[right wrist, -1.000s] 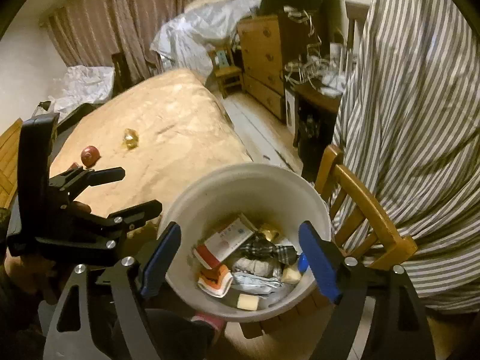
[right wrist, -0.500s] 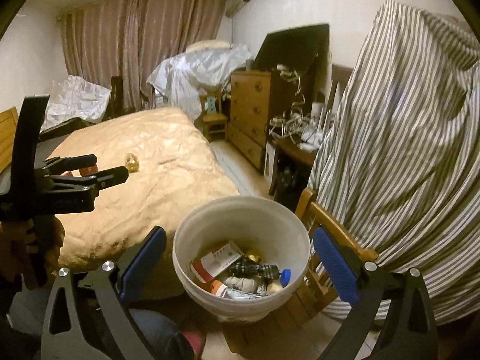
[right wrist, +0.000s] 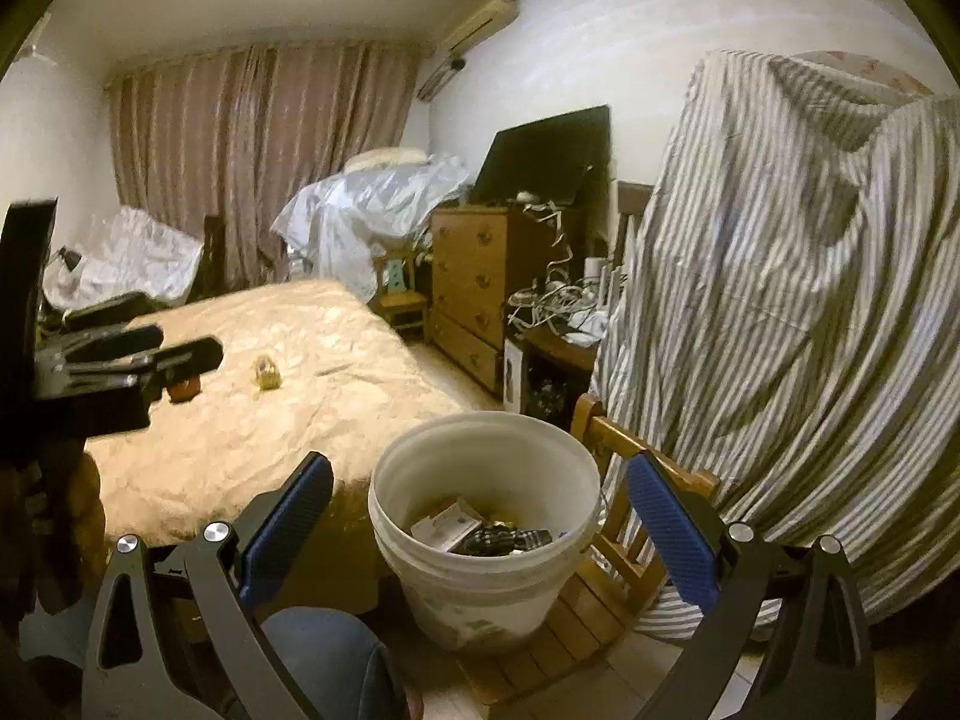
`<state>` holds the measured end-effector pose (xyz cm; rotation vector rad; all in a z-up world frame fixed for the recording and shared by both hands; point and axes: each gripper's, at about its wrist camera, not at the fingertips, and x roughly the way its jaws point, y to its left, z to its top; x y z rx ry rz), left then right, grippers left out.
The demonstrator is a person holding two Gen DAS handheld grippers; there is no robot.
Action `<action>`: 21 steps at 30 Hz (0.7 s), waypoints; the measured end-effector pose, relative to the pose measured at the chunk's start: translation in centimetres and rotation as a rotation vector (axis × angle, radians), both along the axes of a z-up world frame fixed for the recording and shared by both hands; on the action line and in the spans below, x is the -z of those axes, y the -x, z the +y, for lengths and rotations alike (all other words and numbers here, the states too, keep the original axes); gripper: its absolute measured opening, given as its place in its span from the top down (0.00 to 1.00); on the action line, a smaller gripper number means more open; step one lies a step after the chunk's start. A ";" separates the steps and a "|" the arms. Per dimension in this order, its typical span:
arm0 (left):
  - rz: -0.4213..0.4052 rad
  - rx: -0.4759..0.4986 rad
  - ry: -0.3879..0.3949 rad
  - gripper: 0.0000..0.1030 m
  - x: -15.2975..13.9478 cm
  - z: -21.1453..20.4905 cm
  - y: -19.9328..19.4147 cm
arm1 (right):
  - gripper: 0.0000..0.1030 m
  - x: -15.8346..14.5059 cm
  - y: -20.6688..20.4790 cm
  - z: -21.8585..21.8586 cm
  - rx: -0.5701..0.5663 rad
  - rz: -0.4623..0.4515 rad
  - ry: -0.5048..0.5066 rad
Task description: Collect trash
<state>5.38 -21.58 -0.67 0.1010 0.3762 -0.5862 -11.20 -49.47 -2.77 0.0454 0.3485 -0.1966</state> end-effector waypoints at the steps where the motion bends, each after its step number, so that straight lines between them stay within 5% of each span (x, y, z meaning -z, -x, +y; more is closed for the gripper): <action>1: -0.002 0.004 -0.001 0.05 0.1 0.0 0.4 | 0.05 0.1 0.7 0.0 0.012 -0.016 -0.003; 7: -0.012 0.033 0.004 0.05 0.9 0.3 2.7 | 0.05 0.1 3.8 -0.6 0.073 -0.081 -0.004; 21: -0.028 0.065 -0.021 0.05 1.6 -0.1 4.7 | 0.05 0.3 3.3 -1.4 0.072 -0.037 -0.019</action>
